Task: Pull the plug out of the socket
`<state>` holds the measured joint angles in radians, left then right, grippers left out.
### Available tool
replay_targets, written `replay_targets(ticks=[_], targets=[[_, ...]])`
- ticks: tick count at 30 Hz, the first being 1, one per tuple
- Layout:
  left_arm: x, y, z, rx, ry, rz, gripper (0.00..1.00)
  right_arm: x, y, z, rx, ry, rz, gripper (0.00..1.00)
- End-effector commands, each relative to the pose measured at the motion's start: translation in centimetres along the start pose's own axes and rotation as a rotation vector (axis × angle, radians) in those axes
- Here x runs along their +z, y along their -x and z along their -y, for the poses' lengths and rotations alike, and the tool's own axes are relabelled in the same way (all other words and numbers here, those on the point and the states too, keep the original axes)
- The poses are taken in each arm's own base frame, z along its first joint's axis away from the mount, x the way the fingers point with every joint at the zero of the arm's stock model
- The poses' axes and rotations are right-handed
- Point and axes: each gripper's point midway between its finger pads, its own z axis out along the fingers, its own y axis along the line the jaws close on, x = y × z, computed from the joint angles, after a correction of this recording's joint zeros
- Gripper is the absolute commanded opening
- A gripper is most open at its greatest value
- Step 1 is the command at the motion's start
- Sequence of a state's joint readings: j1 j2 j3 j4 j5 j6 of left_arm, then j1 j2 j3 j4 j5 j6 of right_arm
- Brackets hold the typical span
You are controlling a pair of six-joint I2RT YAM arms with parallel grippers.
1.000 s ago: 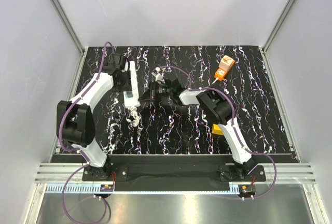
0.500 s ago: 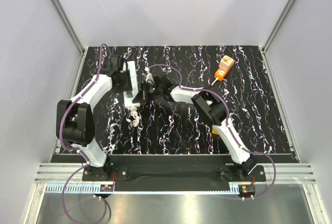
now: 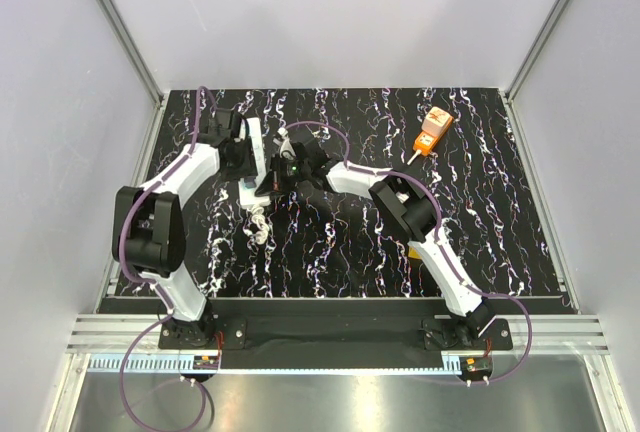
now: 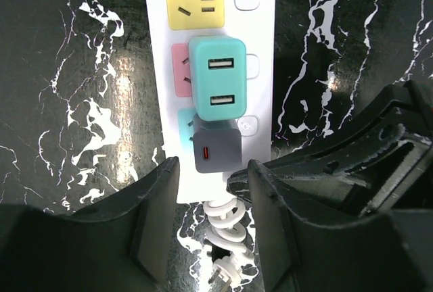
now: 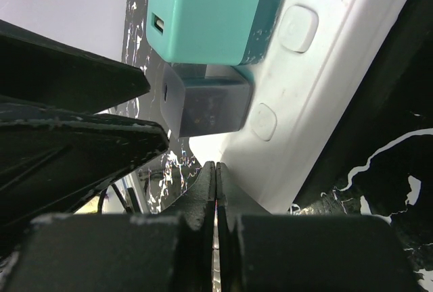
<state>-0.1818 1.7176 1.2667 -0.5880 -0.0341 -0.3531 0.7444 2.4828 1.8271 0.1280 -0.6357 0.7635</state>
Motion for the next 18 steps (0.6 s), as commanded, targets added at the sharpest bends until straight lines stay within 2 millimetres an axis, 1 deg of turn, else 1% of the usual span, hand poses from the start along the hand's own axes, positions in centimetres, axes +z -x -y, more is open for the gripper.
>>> replay_targets(ticks=[1,6,18], targets=[[0.3,0.8,0.1,0.003,0.009,0.038,0.48,0.7,-0.6,1.6,0.013,-0.059,-0.008,0.00],[0.9,0.5,-0.3,0.024,0.032,0.025,0.46,0.7,-0.6,1.6,0.019,-0.059,-0.010,0.00],[2.1,0.2,0.0,0.024,0.021,0.008,0.45,0.9,-0.7,1.8,0.023,-0.067,-0.015,0.00]])
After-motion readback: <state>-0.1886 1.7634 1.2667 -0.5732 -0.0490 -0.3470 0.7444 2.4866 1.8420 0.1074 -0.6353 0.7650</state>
